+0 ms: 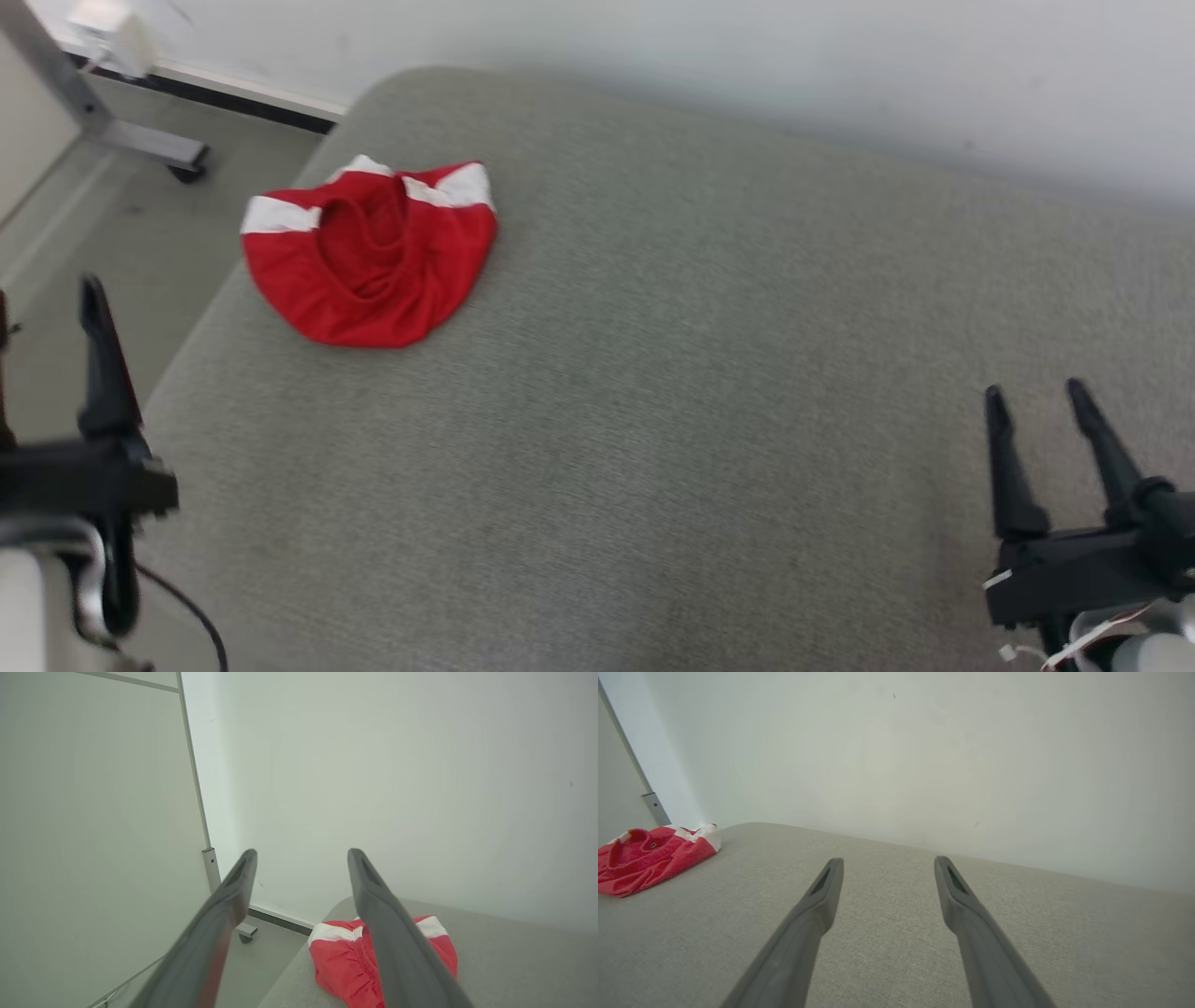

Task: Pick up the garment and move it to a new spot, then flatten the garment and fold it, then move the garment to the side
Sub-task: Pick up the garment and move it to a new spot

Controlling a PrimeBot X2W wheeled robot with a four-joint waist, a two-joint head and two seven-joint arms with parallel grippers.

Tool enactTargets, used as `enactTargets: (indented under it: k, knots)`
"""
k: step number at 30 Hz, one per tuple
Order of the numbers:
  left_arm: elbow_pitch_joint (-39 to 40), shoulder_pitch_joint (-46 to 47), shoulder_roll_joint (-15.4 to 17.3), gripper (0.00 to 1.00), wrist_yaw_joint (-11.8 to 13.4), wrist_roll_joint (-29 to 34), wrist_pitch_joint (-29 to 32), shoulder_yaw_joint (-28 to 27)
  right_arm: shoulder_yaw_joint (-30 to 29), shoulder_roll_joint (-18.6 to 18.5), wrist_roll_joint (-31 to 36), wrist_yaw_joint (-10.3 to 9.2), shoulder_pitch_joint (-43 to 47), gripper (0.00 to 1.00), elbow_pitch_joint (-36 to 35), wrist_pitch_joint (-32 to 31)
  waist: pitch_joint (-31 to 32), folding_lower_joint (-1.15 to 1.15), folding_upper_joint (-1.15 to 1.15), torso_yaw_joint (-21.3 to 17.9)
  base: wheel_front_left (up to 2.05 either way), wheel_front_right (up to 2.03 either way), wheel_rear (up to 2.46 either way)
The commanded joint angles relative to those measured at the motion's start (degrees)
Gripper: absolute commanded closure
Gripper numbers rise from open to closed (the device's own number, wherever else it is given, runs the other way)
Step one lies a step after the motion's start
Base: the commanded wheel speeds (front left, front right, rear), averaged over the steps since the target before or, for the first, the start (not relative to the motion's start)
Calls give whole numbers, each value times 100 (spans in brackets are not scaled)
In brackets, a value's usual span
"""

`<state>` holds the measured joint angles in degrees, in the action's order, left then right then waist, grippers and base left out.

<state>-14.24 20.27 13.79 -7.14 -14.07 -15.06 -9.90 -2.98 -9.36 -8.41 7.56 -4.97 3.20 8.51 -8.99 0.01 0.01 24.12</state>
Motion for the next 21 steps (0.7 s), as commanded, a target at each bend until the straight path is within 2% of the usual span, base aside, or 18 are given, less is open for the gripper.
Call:
enactTargets:
  k: [1,11,15,21]
  knots:
    - [-110,367,46,0,-33,-135,-14,-11,-126,-80,39,-17,-90,0,-101,-19,-764,-1,-1,-732,0,0,0]
    - [-1005,2201,1042,0,-27,-589,265,66,-595,39,154,-17,-195,0,-761,-109,-1781,-1,-1,-1742,0,0,0]
    - [-1735,2682,1455,0,-28,-913,436,358,-784,150,171,-17,-124,0,-959,-103,-1985,-1,-1,-2025,0,0,0]
    - [-2492,2863,1752,0,-28,-1218,771,802,-845,172,170,-17,-145,0,-1021,-94,-2025,-1,-1,-2164,0,0,0]
